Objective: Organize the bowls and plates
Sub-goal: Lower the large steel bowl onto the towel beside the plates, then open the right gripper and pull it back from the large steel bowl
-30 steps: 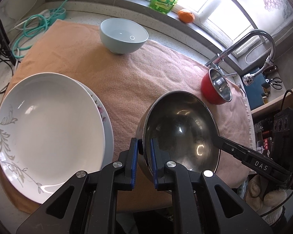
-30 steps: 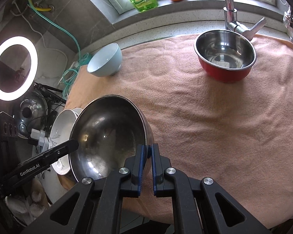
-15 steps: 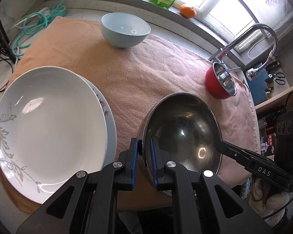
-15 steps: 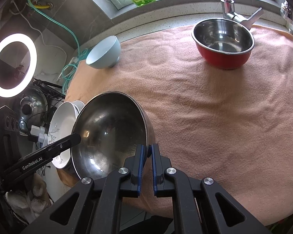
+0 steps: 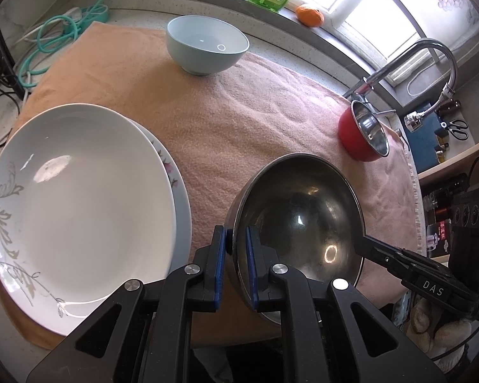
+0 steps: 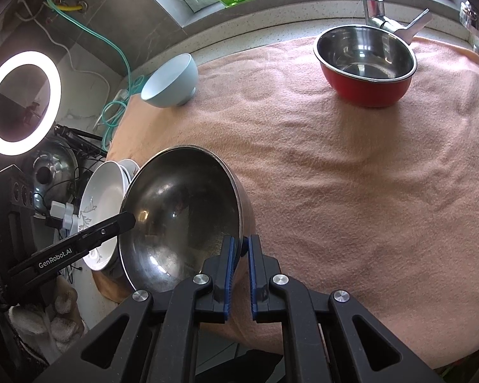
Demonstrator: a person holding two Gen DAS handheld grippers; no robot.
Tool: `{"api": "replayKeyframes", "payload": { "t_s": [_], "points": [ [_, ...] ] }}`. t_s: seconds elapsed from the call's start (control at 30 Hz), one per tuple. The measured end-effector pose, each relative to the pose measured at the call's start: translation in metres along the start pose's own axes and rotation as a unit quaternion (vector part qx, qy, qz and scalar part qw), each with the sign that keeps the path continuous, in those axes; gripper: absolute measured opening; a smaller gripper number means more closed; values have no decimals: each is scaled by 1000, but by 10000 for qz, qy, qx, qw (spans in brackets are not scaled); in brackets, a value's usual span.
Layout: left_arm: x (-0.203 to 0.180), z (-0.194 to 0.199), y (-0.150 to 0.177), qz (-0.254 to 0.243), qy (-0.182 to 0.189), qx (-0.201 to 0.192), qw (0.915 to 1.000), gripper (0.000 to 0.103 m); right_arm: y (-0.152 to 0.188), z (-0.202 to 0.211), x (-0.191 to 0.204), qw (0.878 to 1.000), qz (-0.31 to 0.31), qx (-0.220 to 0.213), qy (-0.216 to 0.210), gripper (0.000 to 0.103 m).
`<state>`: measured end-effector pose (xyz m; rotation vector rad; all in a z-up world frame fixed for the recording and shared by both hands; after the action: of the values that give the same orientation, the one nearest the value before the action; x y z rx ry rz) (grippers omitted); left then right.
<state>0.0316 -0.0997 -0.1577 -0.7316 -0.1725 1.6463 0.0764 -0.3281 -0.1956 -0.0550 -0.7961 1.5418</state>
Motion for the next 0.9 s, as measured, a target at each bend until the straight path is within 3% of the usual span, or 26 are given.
{"api": "replayKeyframes", "payload": {
  "t_s": [0.47, 0.67, 0.9],
  "points": [
    [5, 9, -6, 17, -42, -79, 10000, 11, -2, 6, 0, 9999, 67, -86, 22, 10],
    [10, 16, -12, 72, -106, -188, 9997, 11, -6, 13, -8, 9998, -26, -178, 106, 18],
    [13, 27, -22, 185, -88, -378, 9991, 11, -13, 30, -18, 9985, -85, -492, 229, 19]
  ]
}}
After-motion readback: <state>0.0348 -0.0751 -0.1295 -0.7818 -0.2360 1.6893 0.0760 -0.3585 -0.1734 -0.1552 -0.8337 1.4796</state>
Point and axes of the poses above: each gripper's, at about its wrist camera, not at the fingertips, and z roughly against the way its jaws point, x to its left, y to its underside, the point moved 4 cm from there along -z, roughly the way its jaws point, and after that the axes turned 13 degrees about -x, right-handed, at the moved point
